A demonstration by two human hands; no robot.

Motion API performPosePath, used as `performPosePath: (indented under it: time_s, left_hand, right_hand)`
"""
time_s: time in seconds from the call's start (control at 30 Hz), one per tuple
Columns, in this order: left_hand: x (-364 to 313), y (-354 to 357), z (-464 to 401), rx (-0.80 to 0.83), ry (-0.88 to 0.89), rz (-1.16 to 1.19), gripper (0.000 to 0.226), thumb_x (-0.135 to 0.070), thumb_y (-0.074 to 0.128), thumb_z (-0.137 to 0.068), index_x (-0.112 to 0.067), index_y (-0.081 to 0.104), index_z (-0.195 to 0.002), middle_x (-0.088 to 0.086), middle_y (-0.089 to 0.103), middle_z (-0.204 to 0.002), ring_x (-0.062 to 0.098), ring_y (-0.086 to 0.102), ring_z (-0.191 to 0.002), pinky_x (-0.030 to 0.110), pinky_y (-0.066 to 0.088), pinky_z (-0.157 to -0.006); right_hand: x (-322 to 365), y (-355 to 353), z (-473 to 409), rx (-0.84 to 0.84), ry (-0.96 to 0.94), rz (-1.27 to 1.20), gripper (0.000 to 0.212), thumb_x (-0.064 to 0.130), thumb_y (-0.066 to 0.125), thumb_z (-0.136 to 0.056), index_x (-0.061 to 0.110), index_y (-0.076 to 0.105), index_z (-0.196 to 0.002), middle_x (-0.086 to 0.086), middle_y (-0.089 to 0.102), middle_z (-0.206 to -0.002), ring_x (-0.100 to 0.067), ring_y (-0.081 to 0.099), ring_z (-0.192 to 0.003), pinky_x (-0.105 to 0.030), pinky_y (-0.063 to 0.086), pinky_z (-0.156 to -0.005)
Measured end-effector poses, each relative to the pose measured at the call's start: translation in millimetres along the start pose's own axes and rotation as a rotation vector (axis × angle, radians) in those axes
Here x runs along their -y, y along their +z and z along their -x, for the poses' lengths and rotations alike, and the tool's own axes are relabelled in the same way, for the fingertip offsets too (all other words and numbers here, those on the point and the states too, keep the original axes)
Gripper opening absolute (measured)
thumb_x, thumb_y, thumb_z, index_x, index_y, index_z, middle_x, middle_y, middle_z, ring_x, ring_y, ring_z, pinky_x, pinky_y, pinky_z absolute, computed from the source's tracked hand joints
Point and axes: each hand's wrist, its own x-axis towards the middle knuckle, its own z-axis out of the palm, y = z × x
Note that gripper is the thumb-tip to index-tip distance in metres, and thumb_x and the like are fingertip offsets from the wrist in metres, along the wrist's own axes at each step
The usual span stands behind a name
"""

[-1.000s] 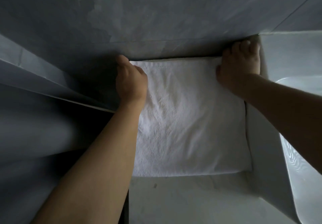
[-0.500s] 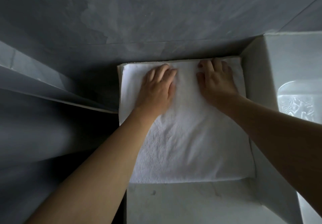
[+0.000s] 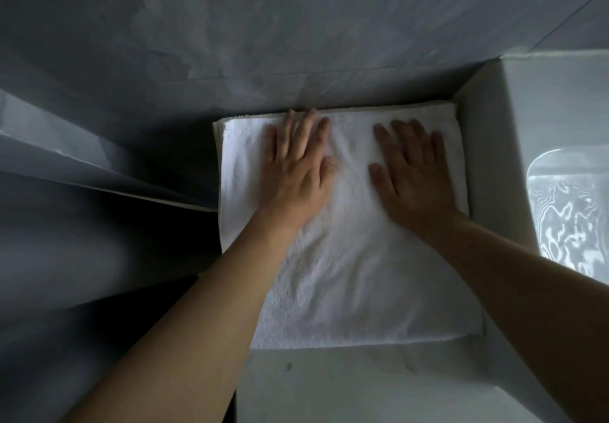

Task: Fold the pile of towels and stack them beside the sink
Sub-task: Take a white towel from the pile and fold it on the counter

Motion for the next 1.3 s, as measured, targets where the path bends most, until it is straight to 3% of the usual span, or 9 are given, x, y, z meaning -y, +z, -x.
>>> performPosePath:
  time_s: [0.17, 0.37, 0.47, 0.57, 0.67, 0.77, 0.93, 1.07, 1.3]
  left_hand:
    - [-2.8, 10.1, 19.5, 0.055, 0.023, -0.112, 0.067, -0.056, 0.026, -0.099, -0.025, 0.021, -0.158, 0.0, 0.015, -0.166, 0.025, 0.007, -0.154, 0.055, 0.006, -0.122]
    - [60.7, -5.2, 33.5, 0.072, -0.073, -0.184, 0.07, -0.053, 0.018, -0.1, -0.019, 0.009, -0.16, 0.004, 0.003, -0.167, 0.021, -0.001, -0.154, 0.043, -0.001, -0.124]
    - [66.0, -16.2, 36.4, 0.128, -0.137, -0.208, 0.068, -0.049, 0.018, -0.102, -0.015, 0.005, -0.159, 0.005, -0.003, -0.167, 0.021, -0.007, -0.154, 0.042, -0.007, -0.124]
    - [40.9, -27.2, 49.5, 0.081, -0.267, -0.189, 0.069, -0.045, 0.02, -0.102, -0.008, 0.008, -0.159, 0.011, -0.001, -0.167, 0.028, -0.007, -0.153, 0.046, -0.008, -0.123]
    - [-18.3, -21.5, 95.6, -0.075, -0.057, -0.033, 0.06, -0.033, 0.034, -0.103, -0.005, 0.027, -0.155, 0.015, 0.026, -0.161, 0.035, 0.017, -0.151, 0.053, 0.011, -0.123]
    - [-51.1, -0.7, 148.9, -0.044, 0.122, 0.075, 0.052, -0.025, 0.044, -0.101, -0.003, 0.042, -0.148, 0.014, 0.043, -0.152, 0.034, 0.034, -0.144, 0.054, 0.025, -0.118]
    - [-44.0, 25.2, 174.1, 0.152, 0.09, -0.041, 0.061, -0.038, 0.041, -0.1, -0.009, 0.035, -0.153, 0.007, 0.03, -0.161, 0.027, 0.021, -0.151, 0.053, 0.023, -0.118]
    - [-45.2, 32.8, 173.4, 0.163, 0.062, -0.041, 0.068, -0.044, 0.039, -0.098, -0.012, 0.026, -0.156, 0.004, 0.019, -0.165, 0.023, 0.012, -0.153, 0.053, 0.017, -0.121]
    - [-39.4, 32.0, 176.4, 0.162, 0.08, -0.091, 0.067, -0.047, 0.034, -0.098, -0.015, 0.027, -0.156, 0.003, 0.019, -0.165, 0.023, 0.013, -0.153, 0.054, 0.016, -0.121]
  right_hand:
    - [-7.1, 1.0, -3.2, 0.07, -0.005, 0.086, 0.062, 0.056, 0.015, -0.097, 0.032, 0.013, -0.155, -0.005, 0.011, -0.163, -0.031, 0.007, -0.149, -0.064, -0.004, -0.114]
    - [-14.1, -3.1, -1.9, 0.101, -0.009, 0.048, 0.064, 0.06, 0.018, -0.095, 0.037, 0.009, -0.155, -0.004, 0.001, -0.164, -0.029, 0.0, -0.15, -0.059, -0.002, -0.117]
    - [-20.7, -13.2, -2.1, 0.156, 0.061, 0.046, 0.07, 0.061, 0.016, -0.093, 0.03, 0.009, -0.156, -0.006, -0.001, -0.164, -0.025, 0.0, -0.15, -0.047, -0.003, -0.12]
    - [1.7, -20.7, 20.1, 0.049, 0.22, -0.002, 0.07, 0.05, 0.021, -0.094, 0.014, 0.018, -0.155, -0.016, 0.007, -0.162, -0.032, 0.007, -0.149, -0.046, 0.004, -0.121]
    - [42.7, -15.2, 78.9, -0.061, 0.056, -0.132, 0.062, 0.038, 0.03, -0.097, 0.007, 0.029, -0.151, -0.016, 0.021, -0.159, -0.033, 0.017, -0.147, -0.051, 0.006, -0.12]
    - [49.1, 0.1, 138.4, -0.039, -0.004, -0.171, 0.058, 0.032, 0.034, -0.096, 0.004, 0.038, -0.147, -0.015, 0.03, -0.155, -0.033, 0.025, -0.144, -0.055, 0.013, -0.117]
    - [32.3, 16.0, 160.6, 0.143, -0.022, -0.044, 0.061, 0.038, 0.028, -0.097, 0.01, 0.03, -0.151, -0.013, 0.018, -0.16, -0.034, 0.014, -0.148, -0.057, 0.013, -0.117]
    - [29.6, 23.2, 158.9, 0.181, -0.002, 0.039, 0.064, 0.044, 0.026, -0.096, 0.018, 0.023, -0.154, -0.01, 0.016, -0.161, -0.032, 0.01, -0.149, -0.061, 0.005, -0.116]
    - [16.8, 20.0, 163.6, 0.178, -0.012, 0.049, 0.064, 0.051, 0.027, -0.094, 0.025, 0.027, -0.153, -0.006, 0.017, -0.161, -0.034, 0.012, -0.148, -0.06, 0.009, -0.116]
